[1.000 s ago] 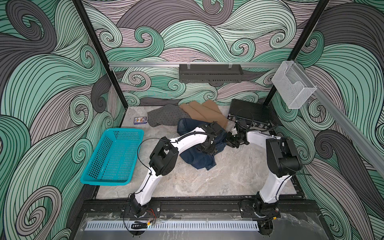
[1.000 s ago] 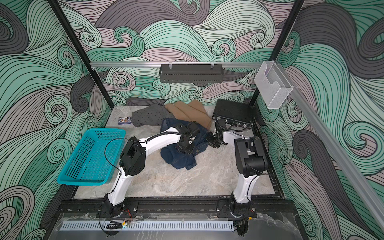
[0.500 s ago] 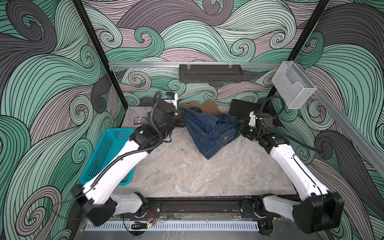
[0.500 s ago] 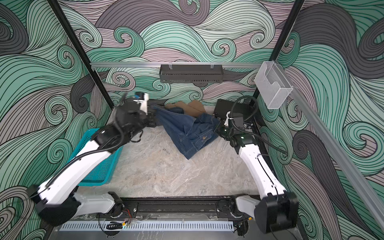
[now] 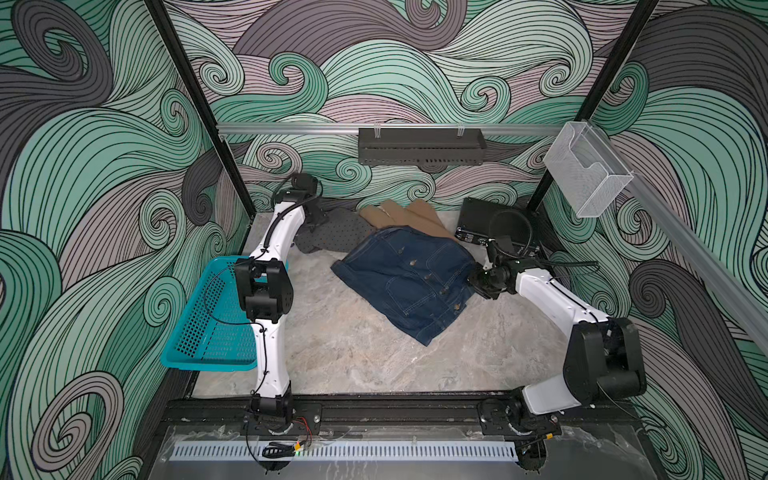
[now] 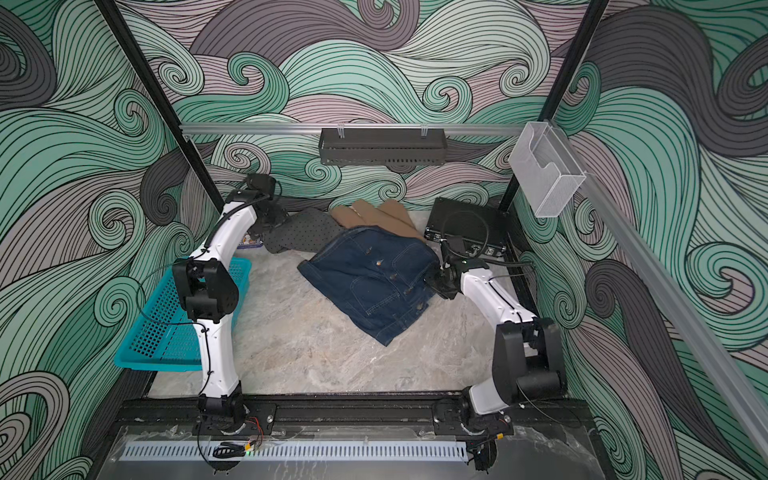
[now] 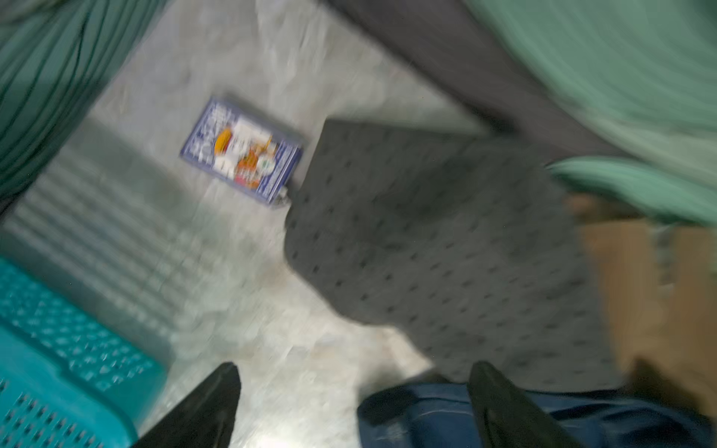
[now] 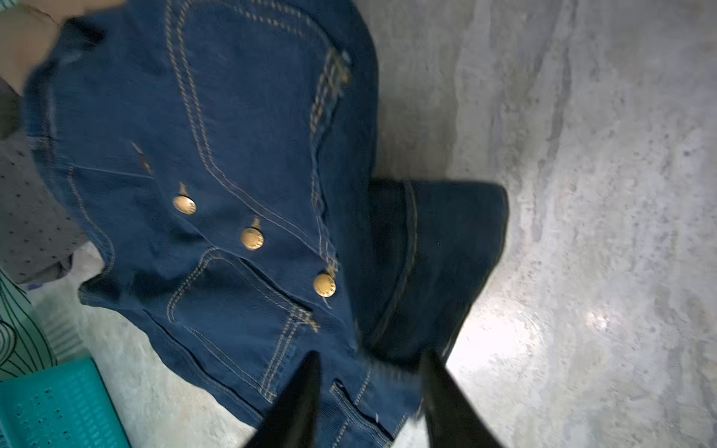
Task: Roll up the skirts
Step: Flatten out the skirt at the center of the board.
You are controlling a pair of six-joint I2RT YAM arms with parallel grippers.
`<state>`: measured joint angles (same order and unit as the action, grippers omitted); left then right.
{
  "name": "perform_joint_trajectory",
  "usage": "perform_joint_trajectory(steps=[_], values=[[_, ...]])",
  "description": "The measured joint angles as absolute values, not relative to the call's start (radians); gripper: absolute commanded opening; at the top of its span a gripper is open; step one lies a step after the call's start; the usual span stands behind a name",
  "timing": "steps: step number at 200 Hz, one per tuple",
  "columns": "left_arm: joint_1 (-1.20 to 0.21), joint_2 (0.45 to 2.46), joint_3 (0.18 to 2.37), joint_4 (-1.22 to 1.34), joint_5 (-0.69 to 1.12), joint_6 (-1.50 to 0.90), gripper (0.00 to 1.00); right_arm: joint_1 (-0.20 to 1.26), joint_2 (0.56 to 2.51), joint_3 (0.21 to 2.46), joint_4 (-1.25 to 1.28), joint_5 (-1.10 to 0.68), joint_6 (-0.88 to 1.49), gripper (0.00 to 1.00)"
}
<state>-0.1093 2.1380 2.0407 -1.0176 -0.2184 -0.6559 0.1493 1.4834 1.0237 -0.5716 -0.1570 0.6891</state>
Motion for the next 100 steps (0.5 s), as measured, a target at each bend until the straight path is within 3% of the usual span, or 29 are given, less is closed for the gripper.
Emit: perform_joint_trajectory(steps=[12,34,55,72,100], values=[[-0.156,2.04,1.847,-1.005,-0.194,-0.656,0.95,0.14,1.452,1.015,-0.578,-0.145,0.682,0.77],[-0.338,1.75,1.493,-0.899,-0.134,-0.683,0.99,0.116,1.389,0.999,-0.571,-0.116,0.688,0.79],[-0.54,1.553,1.297,-0.767,-0.026,-0.756,0.98,0.07,1.372,0.973,-0.551,-0.096,0.693,0.8],[-0.621,1.55,1.219,-0.667,0.07,-0.828,0.96,0.028,1.404,0.956,-0.532,-0.088,0.693,0.8],[-0.69,1.72,1.122,-0.465,0.201,-0.942,0.9,-0.025,1.529,0.962,-0.47,-0.128,0.671,0.77]])
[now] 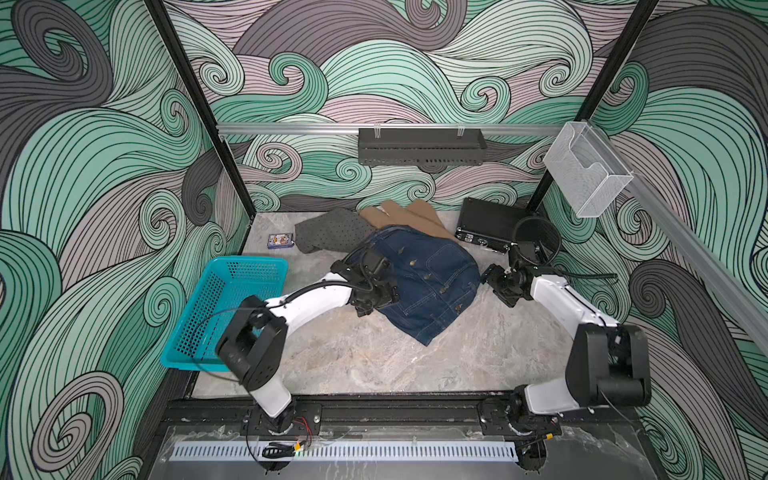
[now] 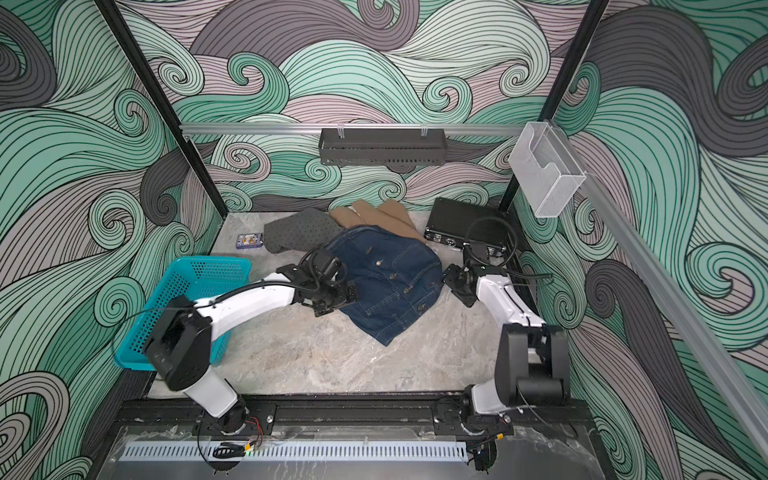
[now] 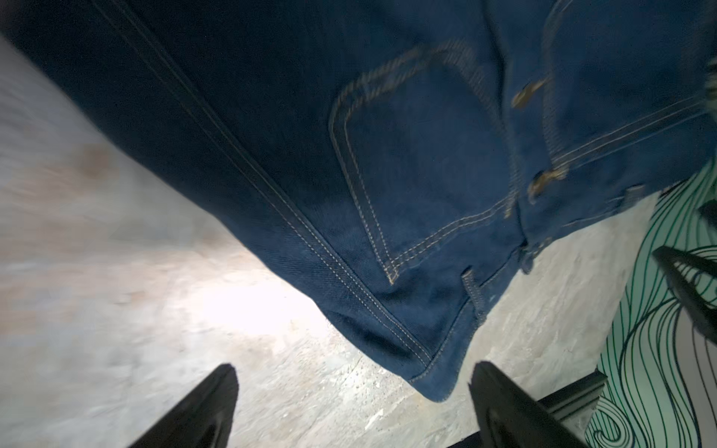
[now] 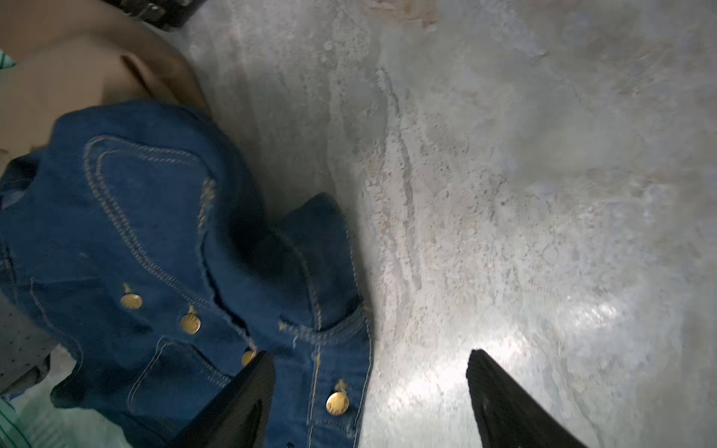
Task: Roll up the skirts
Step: Flatten out the skirt at the center of the board.
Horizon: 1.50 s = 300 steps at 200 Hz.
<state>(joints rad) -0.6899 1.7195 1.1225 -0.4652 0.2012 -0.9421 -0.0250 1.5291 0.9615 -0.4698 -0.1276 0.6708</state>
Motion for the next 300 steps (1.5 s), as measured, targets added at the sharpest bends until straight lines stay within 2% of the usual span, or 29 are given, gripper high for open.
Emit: perform_joint_trajectory(steps=[22,30,38,48,53,55,74,98,124,130,140,145,156,176,185,193,207,223,243,278,300], values=[[-0.706,1.798,1.086,-0.378,0.247,-1.008,0.8,-0.038,1.644,1.0,-0.426,-0.196,0.633,0.74],[-0.706,1.798,1.086,-0.331,0.253,-1.023,0.7,-0.039,1.68,1.012,-0.399,-0.224,0.624,0.68],[-0.706,1.805,1.086,-0.29,0.255,-1.037,0.52,-0.04,1.707,1.017,-0.365,-0.257,0.615,0.58],[-0.706,1.822,1.085,-0.251,0.256,-1.061,0.17,-0.04,1.731,1.02,-0.336,-0.289,0.604,0.38],[-0.706,1.833,1.085,-0.237,0.255,-1.067,0.02,-0.04,1.738,1.022,-0.325,-0.306,0.605,0.3],[-0.704,1.838,1.085,-0.232,0.255,-1.066,0.0,-0.04,1.74,1.023,-0.323,-0.309,0.603,0.27],[-0.693,1.862,1.084,-0.244,0.237,-1.06,0.0,-0.039,1.74,1.026,-0.308,-0.348,0.613,0.0],[-0.651,1.8,1.088,-0.332,0.218,-1.026,0.0,-0.035,1.646,1.004,-0.334,-0.379,0.658,0.0],[-0.545,1.611,1.145,-0.5,0.191,-0.945,0.0,0.036,1.406,0.987,-0.41,-0.367,0.72,0.0],[-0.518,1.568,1.166,-0.532,0.187,-0.926,0.0,0.07,1.348,0.984,-0.416,-0.357,0.738,0.07],[-0.481,1.502,1.199,-0.58,0.175,-0.888,0.0,0.134,1.258,0.971,-0.419,-0.34,0.77,0.11],[-0.461,1.473,1.213,-0.604,0.167,-0.874,0.08,0.164,1.221,0.962,-0.424,-0.335,0.783,0.14],[-0.43,1.422,1.225,-0.65,0.145,-0.845,0.34,0.218,1.158,0.933,-0.432,-0.323,0.82,0.28],[-0.409,1.363,1.181,-0.71,0.12,-0.822,0.64,0.256,1.109,0.862,-0.45,-0.287,0.869,0.53],[-0.405,1.356,1.145,-0.735,0.12,-0.818,0.73,0.262,1.116,0.838,-0.471,-0.262,0.875,0.61],[-0.403,1.358,1.112,-0.751,0.123,-0.817,0.76,0.261,1.13,0.823,-0.488,-0.245,0.872,0.64],[-0.401,1.363,1.056,-0.777,0.131,-0.822,0.77,0.25,1.16,0.803,-0.504,-0.226,0.855,0.68],[-0.401,1.36,1.002,-0.795,0.143,-0.828,0.77,0.225,1.193,0.784,-0.515,-0.224,0.819,0.68],[-0.405,1.314,0.9,-0.754,0.195,-0.856,0.7,0.207,1.249,0.777,-0.517,-0.275,0.749,0.65],[-0.476,1.216,0.704,-0.663,0.281,-0.937,0.52,0.21,1.314,0.724,-0.513,-0.353,0.654,0.63],[-0.535,1.201,0.623,-0.566,0.319,-0.99,0.48,0.209,1.314,0.668,-0.513,-0.364,0.629,0.61]])
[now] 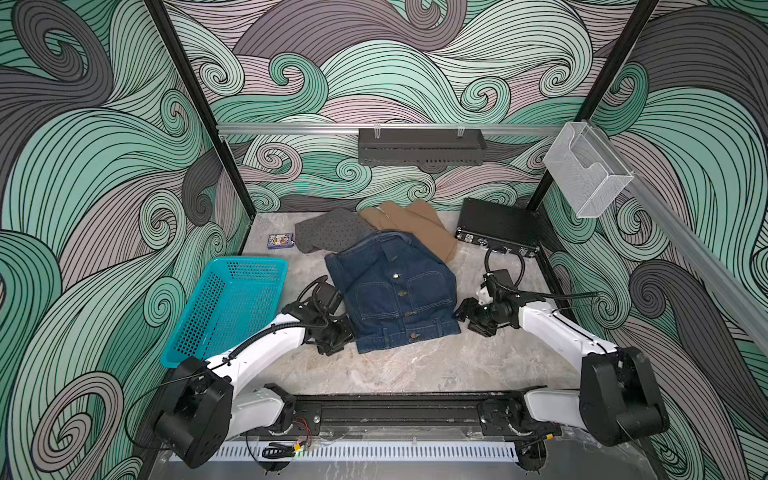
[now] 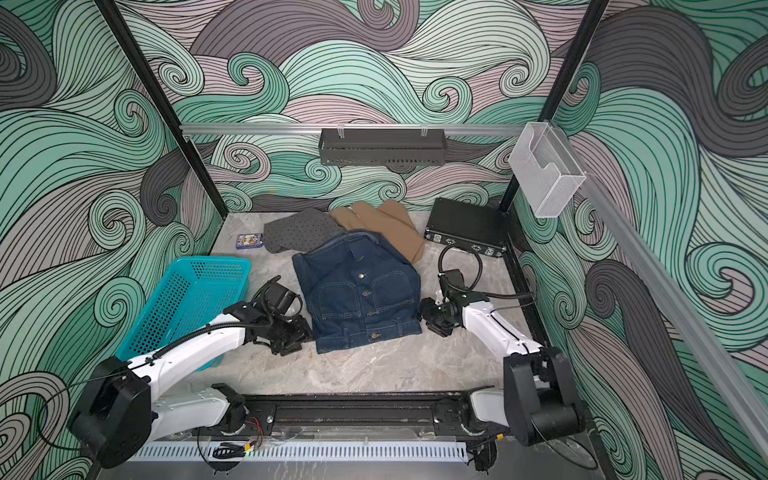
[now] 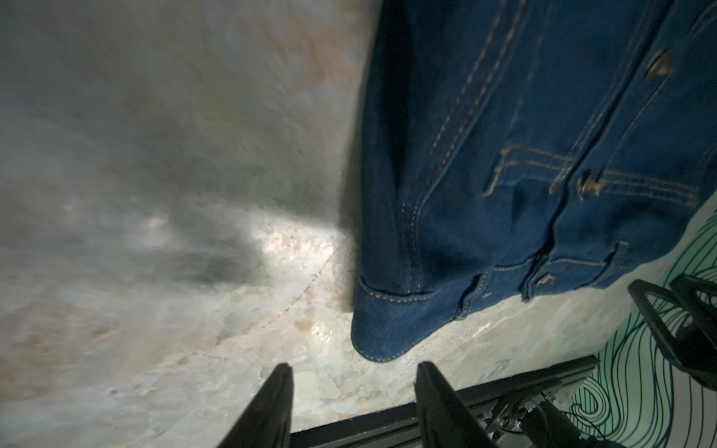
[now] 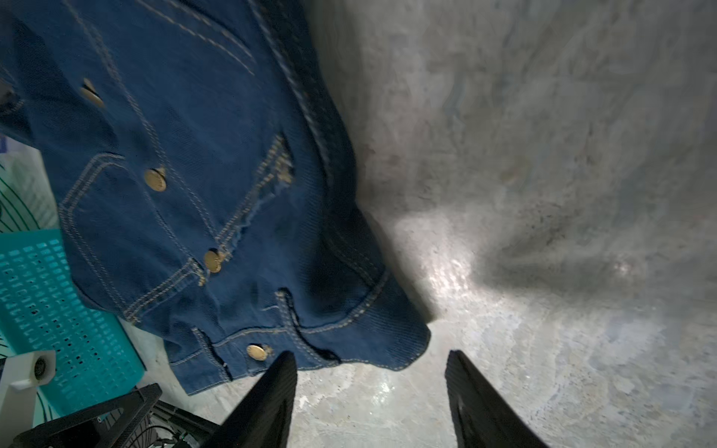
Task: Roll up the skirts
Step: Flatten out the skirt at the center of the board.
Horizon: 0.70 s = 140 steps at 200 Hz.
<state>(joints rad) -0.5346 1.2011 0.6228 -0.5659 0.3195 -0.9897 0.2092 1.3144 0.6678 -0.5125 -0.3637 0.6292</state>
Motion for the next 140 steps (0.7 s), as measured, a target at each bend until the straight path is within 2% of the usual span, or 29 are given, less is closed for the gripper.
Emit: perform_joint_trajectory(steps=[32,58,65,75,84,100,106,140], values=[[-0.568,1.242,0.545,-0.444,0.36,-1.035,0.54,0.209,1.366,0.654,-0.482,-0.377,0.606,0.56],[-0.579,1.274,0.53,-0.368,0.372,-1.04,0.51,0.213,1.444,0.656,-0.424,-0.413,0.588,0.5],[-0.58,1.281,0.527,-0.342,0.374,-1.042,0.48,0.215,1.451,0.656,-0.407,-0.421,0.584,0.47],[-0.58,1.293,0.522,-0.31,0.377,-1.045,0.4,0.219,1.456,0.654,-0.391,-0.426,0.578,0.33],[-0.58,1.309,0.521,-0.282,0.38,-1.047,0.24,0.221,1.458,0.648,-0.374,-0.429,0.58,0.2],[-0.58,1.356,0.527,-0.25,0.379,-1.044,0.0,0.222,1.458,0.642,-0.357,-0.441,0.576,0.05],[-0.58,1.377,0.537,-0.249,0.38,-1.039,0.0,0.222,1.458,0.641,-0.35,-0.447,0.582,0.0],[-0.551,1.411,0.702,-0.337,0.375,-1.008,0.0,0.219,1.443,0.65,-0.325,-0.481,0.638,0.0]])
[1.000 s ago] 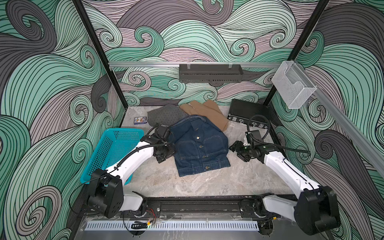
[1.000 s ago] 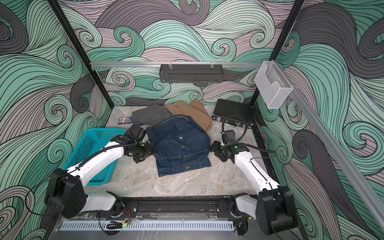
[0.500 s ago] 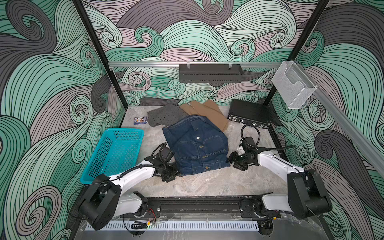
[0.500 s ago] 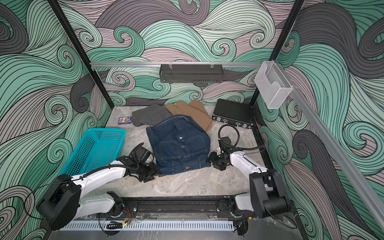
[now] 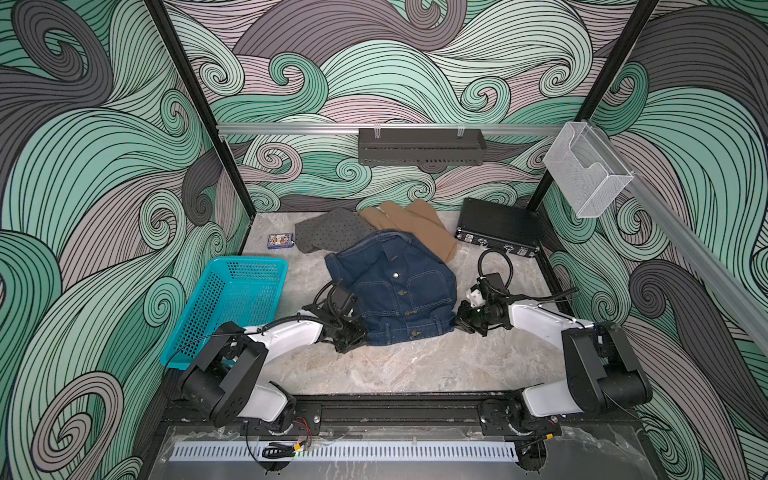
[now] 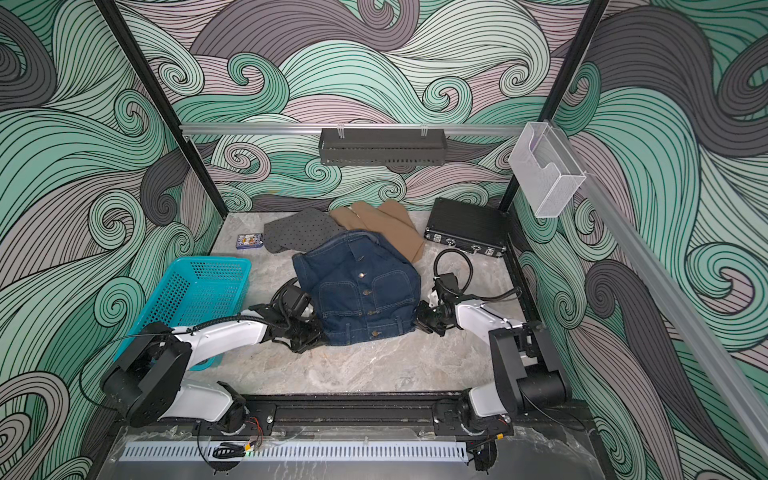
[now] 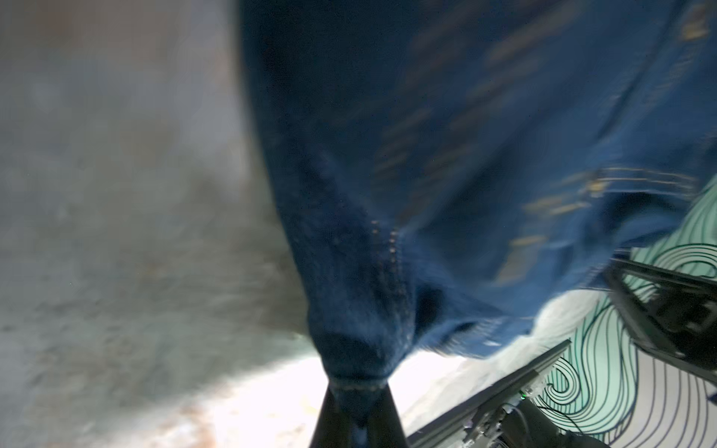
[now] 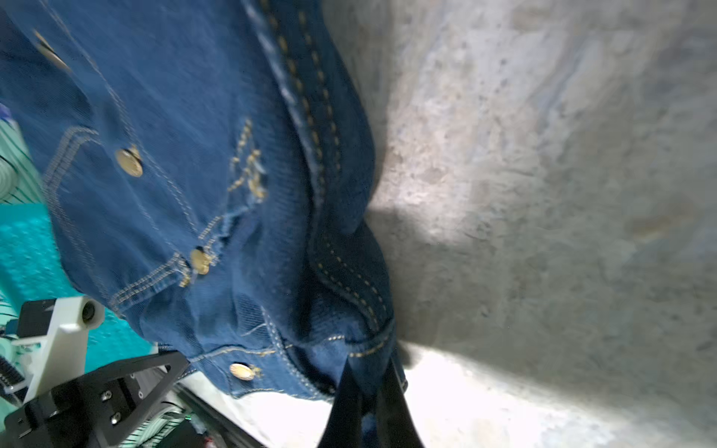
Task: Roll up the skirts
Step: Flatten out the skirt at the center of the board.
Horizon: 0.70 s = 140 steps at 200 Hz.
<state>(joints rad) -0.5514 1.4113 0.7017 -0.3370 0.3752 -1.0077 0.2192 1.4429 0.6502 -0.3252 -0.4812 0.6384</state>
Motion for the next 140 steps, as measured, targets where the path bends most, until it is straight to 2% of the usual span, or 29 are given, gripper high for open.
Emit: perform_joint_trajectory(steps=[24,41,76,85,94,106,118,140], values=[[-0.463,1.414,0.972,-0.448,0.364,-0.965,0.0,0.197,1.432,0.784,-0.368,-0.513,0.724,0.0],[-0.373,1.456,1.253,-0.506,0.349,-0.928,0.0,0.142,1.463,1.01,-0.393,-0.525,0.801,0.0],[-0.213,1.791,2.119,-0.689,0.422,-0.851,0.0,0.096,1.633,1.734,-0.45,-0.545,0.883,0.0],[-0.186,1.888,2.361,-0.735,0.458,-0.842,0.0,0.102,1.65,1.866,-0.456,-0.546,0.89,0.0],[-0.169,1.936,2.486,-0.735,0.494,-0.838,0.0,0.11,1.651,1.956,-0.472,-0.55,0.886,0.0],[-0.156,1.911,2.482,-0.736,0.539,-0.828,0.0,0.116,1.636,2.013,-0.494,-0.552,0.87,0.0],[-0.154,1.834,2.368,-0.731,0.572,-0.807,0.0,0.119,1.592,1.971,-0.505,-0.551,0.844,0.0],[-0.198,1.626,1.969,-0.728,0.582,-0.729,0.02,0.128,1.452,1.653,-0.519,-0.54,0.801,0.0]])
